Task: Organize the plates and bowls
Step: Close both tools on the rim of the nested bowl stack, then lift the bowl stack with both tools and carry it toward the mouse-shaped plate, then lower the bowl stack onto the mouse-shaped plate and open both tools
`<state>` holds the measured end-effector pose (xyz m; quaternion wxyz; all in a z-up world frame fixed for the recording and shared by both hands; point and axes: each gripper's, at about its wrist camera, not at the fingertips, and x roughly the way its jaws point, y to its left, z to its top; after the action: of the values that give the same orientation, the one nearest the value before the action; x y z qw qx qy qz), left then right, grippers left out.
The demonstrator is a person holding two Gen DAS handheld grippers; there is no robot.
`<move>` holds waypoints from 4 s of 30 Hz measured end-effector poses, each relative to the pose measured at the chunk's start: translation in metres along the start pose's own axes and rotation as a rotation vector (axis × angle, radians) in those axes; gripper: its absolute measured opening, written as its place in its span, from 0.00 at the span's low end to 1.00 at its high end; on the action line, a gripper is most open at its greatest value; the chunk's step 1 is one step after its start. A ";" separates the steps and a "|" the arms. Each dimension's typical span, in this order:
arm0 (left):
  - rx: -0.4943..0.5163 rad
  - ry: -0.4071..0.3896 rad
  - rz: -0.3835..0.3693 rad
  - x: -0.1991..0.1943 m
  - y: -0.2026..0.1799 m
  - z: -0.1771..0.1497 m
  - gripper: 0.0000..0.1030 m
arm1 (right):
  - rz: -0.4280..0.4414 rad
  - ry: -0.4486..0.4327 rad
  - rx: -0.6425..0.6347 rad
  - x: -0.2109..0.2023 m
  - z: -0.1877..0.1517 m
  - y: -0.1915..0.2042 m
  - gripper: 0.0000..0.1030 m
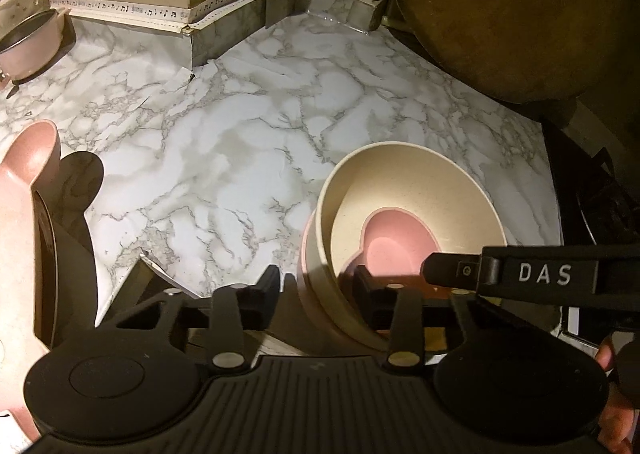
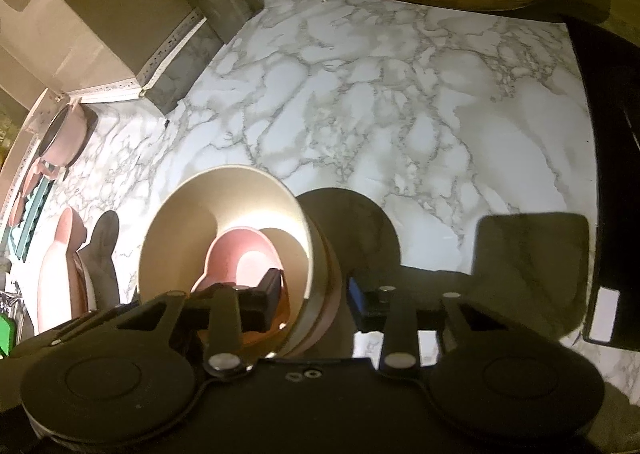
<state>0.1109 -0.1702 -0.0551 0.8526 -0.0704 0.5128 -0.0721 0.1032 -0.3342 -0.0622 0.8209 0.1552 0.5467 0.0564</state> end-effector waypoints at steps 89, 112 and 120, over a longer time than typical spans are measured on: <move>-0.322 -0.063 0.219 -0.107 0.250 -0.045 0.26 | 0.122 0.101 -0.541 0.049 -0.058 0.289 0.22; -0.319 -0.111 0.243 -0.113 0.244 -0.048 0.27 | 0.177 0.070 -0.529 0.042 -0.054 0.276 0.35; -0.291 -0.156 0.261 -0.126 0.235 -0.055 0.29 | 0.209 0.036 -0.542 0.028 -0.055 0.270 0.41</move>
<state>0.0158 0.0817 -0.0175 0.8726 -0.1312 0.4551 0.1197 0.0842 -0.0611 -0.0206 0.8124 -0.0152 0.5071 0.2874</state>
